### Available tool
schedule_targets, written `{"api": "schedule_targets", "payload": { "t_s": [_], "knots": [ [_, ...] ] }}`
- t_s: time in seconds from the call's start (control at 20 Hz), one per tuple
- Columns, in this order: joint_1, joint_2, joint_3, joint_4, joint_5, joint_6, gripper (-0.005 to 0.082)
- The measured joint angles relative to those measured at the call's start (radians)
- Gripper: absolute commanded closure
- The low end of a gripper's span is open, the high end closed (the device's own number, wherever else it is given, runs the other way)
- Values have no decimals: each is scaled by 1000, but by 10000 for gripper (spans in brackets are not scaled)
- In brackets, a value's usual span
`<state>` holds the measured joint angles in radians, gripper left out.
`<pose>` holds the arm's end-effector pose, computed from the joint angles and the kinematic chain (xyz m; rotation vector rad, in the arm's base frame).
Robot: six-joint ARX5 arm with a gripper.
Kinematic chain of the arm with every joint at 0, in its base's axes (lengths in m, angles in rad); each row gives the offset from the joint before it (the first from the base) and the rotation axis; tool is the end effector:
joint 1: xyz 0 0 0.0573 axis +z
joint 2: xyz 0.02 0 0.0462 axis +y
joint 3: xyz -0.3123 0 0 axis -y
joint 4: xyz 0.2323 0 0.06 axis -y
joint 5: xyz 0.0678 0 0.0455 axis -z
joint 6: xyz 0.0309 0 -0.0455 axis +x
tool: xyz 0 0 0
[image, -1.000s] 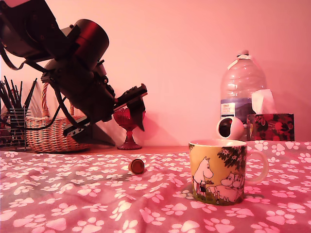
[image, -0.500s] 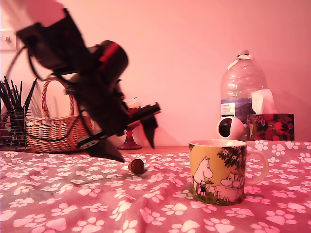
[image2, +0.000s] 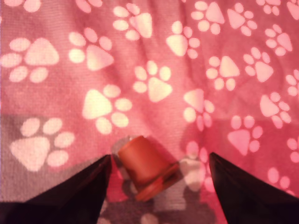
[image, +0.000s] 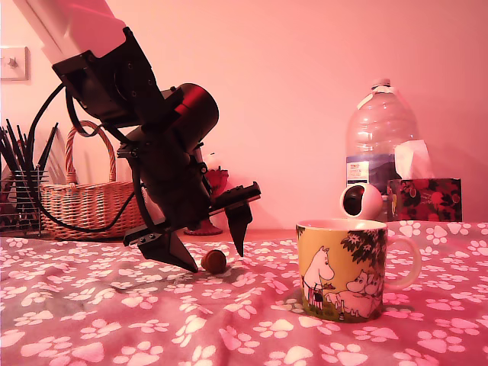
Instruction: Pick the coffee capsule and then drop it inside the coffee cup in front of you
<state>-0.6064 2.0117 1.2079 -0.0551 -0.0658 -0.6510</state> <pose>0.3480 -0.2389 0.1856 -0.3134 0.9399 -0.2179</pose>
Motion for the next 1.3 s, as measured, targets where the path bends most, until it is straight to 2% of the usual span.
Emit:
{"api": "schedule_targets", "payload": {
  "t_s": [0.2, 0.4, 0.7, 0.9, 1.1, 1.15, 1.25, 1.3],
  "knots": [
    [0, 0, 19, -56, -5, -2, 274],
    [0, 0, 24, -80, -3, -2, 279],
    [-3, 3, 72, -168, 5, -1, 419],
    [-11, 7, 142, -188, 5, 37, 465],
    [-13, 7, 146, -234, 1, 52, 460],
    [-13, 7, 146, -237, -8, 60, 435],
    [-13, 7, 146, -237, -22, 76, 315],
    [-13, 7, 146, -236, -23, 76, 287]
  ]
}}
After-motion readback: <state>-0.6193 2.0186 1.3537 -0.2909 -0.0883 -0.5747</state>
